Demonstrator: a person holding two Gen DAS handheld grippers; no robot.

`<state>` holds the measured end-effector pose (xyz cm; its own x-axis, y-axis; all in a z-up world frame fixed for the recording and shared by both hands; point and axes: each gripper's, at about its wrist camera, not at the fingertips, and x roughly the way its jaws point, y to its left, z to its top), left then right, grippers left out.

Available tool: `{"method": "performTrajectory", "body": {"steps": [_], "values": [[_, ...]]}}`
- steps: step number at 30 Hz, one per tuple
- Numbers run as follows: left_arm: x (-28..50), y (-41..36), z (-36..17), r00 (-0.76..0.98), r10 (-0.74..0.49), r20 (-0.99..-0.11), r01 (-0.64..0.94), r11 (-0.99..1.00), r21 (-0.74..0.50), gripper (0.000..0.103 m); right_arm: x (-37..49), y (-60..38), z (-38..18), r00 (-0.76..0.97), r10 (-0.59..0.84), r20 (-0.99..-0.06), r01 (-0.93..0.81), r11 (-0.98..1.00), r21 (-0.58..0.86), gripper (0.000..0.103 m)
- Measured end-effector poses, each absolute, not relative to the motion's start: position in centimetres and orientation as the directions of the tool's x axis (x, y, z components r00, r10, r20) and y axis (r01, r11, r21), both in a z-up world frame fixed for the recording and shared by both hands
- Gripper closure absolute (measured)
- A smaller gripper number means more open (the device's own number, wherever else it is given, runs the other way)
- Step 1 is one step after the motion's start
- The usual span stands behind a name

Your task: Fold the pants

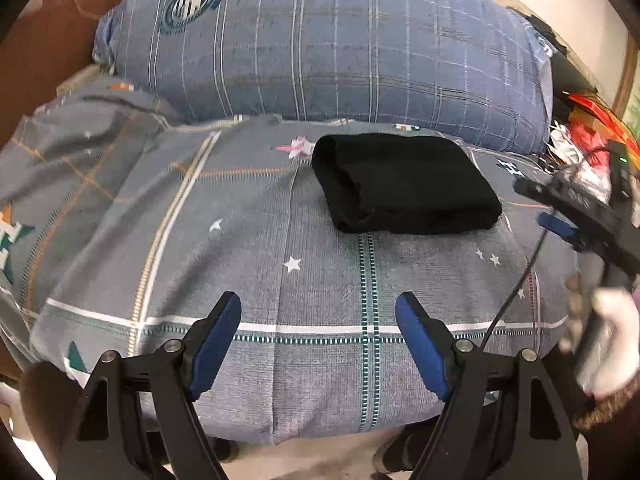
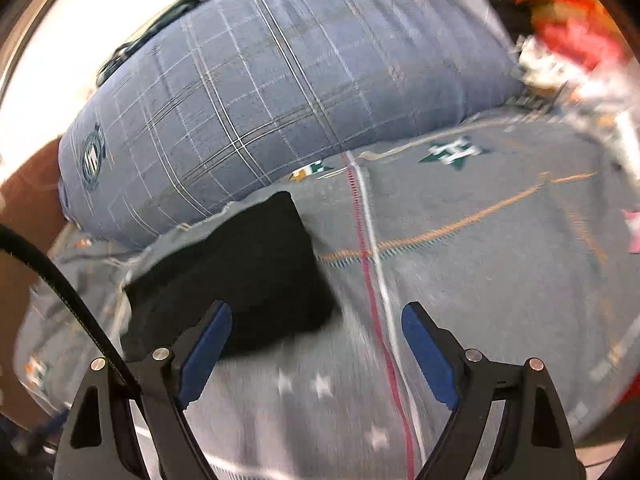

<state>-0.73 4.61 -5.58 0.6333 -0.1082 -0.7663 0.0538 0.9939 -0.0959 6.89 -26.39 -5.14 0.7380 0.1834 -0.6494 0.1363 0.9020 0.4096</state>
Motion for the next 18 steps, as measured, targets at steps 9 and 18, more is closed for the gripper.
{"method": "performTrajectory", "body": {"steps": [9,18], "values": [[-0.3,5.6,-5.9,0.634,-0.081,-0.769,0.023,0.996,-0.087,0.024,12.0,-27.0,-9.3,0.629,0.449,-0.635,0.140,0.738,0.661,0.059],[-3.5,5.0,-1.8,0.828,0.060,-0.557,-0.051,0.998,0.033,0.015,3.5,-25.5,-7.0,0.687,0.247,-0.684,0.188,0.848,0.495,0.027]]}}
